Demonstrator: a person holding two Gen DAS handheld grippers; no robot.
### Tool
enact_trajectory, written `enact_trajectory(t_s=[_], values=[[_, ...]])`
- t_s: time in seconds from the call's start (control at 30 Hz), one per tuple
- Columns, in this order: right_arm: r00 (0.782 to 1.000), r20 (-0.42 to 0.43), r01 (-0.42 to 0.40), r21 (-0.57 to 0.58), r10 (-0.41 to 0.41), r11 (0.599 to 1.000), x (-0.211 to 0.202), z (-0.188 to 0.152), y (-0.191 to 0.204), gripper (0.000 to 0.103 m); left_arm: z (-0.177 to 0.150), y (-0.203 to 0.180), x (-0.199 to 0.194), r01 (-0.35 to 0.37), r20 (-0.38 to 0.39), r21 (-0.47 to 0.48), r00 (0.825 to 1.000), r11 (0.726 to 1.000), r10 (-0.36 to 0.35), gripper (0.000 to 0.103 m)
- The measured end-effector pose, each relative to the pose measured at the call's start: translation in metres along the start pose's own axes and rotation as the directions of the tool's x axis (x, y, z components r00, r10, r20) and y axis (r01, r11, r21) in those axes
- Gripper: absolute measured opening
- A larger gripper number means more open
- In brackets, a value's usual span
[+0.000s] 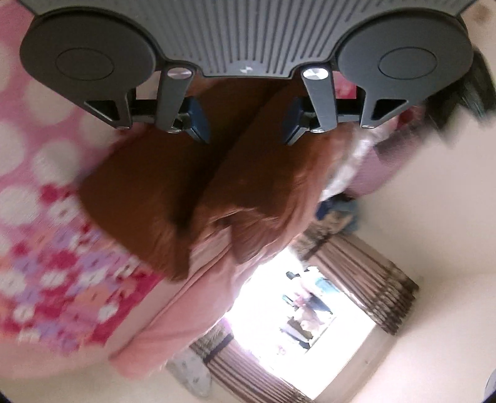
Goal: Fold large clothes
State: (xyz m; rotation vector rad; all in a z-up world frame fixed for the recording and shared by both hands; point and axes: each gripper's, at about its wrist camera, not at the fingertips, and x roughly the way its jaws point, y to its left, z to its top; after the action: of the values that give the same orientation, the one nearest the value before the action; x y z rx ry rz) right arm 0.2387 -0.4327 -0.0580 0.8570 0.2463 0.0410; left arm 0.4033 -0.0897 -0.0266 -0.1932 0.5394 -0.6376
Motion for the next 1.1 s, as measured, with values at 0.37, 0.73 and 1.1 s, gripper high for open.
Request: enact_trajectory(t_s=[0.37,0.73,1.1], values=[[0.999,-0.011,0.035,0.156,-0.034,0.987,0.064,0.026,0.003,0.081,-0.038,0.012,0.045,-0.085,-0.121,0.034,0.989,0.996,0.088,0.097],[0.992,0.122,0.019,0.017,-0.021,1.000,0.035,0.064,0.023,0.029,-0.026,0.019,0.058,-0.129,-0.107,-0.060,0.987,0.990,0.122,0.082],[0.988,0.133,0.045,0.253,-0.081,0.966,0.029,0.037,-0.120,0.028,-0.034,0.013,0.081,-0.118,-0.166,-0.016,0.980,0.993,0.114,0.086]])
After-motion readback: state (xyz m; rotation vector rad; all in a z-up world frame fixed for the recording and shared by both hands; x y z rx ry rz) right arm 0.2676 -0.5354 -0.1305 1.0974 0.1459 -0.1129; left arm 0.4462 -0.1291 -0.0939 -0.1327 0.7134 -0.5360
